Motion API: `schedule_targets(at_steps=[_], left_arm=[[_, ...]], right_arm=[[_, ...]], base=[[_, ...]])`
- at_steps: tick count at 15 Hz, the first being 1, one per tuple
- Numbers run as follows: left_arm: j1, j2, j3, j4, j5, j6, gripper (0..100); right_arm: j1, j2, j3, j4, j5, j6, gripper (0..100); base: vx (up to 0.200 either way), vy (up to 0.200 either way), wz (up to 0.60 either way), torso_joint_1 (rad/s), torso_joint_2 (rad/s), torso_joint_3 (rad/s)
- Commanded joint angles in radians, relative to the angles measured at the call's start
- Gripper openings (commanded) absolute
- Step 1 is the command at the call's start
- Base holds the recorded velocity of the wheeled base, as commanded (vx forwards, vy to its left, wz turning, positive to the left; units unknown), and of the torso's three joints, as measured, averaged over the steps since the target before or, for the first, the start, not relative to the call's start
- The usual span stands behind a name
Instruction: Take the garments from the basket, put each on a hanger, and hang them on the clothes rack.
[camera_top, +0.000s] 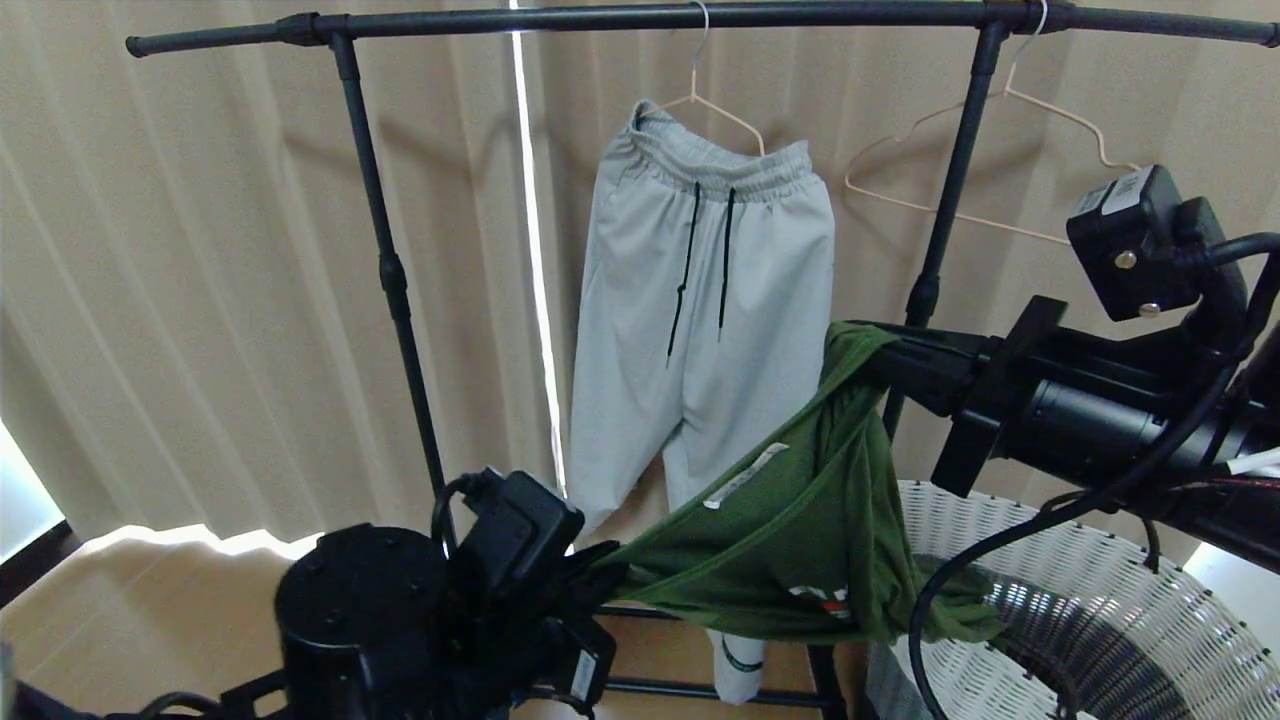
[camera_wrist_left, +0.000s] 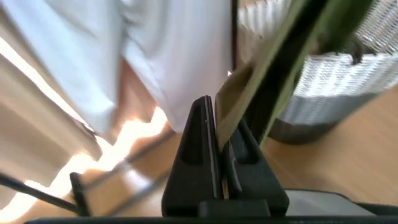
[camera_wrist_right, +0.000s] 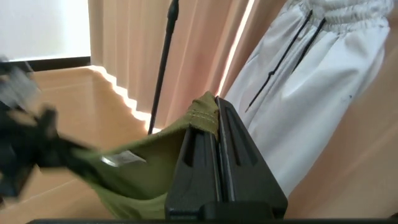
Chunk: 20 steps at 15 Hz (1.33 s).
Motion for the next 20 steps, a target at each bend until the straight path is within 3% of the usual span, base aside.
schedule_targets(at_steps=[1,2,3,4,9,16,20], left_arm=[[0.075,-0.228,-0.052,0.129,0.0,0.051,0],[0.103,-0.357,-0.157,0.336,-0.009,0.053,0],[0.106,-0.392,-0.197,0.404,-0.011,0.053,0],[0.107,-0.459,-0.309,0.556,-0.027,0.053,0],[0.109,-0.424,-0.72,0.935,-0.047,0.042,0],[0.161,-0.343,-0.764,0.97,-0.049,0.042,0],[0.155,-0.4,-0.76,1.057,-0.05,0.042,0]], right_arm=[[-0.002,-0.001,0.001,-0.002,0.001,-0.001,0],[-0.002,-0.008,-0.005,-0.002,-0.001,-0.001,0],[-0.004,-0.016,-0.006,-0.002,-0.001,-0.001,0],[-0.019,-0.033,-0.011,-0.002,-0.001,-0.004,0],[-0.131,-0.059,-0.062,0.0,-0.001,-0.007,0],[-0.174,0.016,-0.106,-0.015,0.002,-0.003,0],[-0.182,0.142,-0.16,-0.155,0.001,-0.004,0]], base=[[0.0,0.0,0.0,0.0,0.0,0.0],[0.0,0.0,0.0,0.0,0.0,0.0],[0.0,0.0,0.0,0.0,0.0,0.0],[0.0,0.0,0.0,0.0,0.0,0.0],[0.0,0.0,0.0,0.0,0.0,0.0],[0.0,0.0,0.0,0.0,0.0,0.0],[0.0,0.0,0.0,0.0,0.0,0.0]])
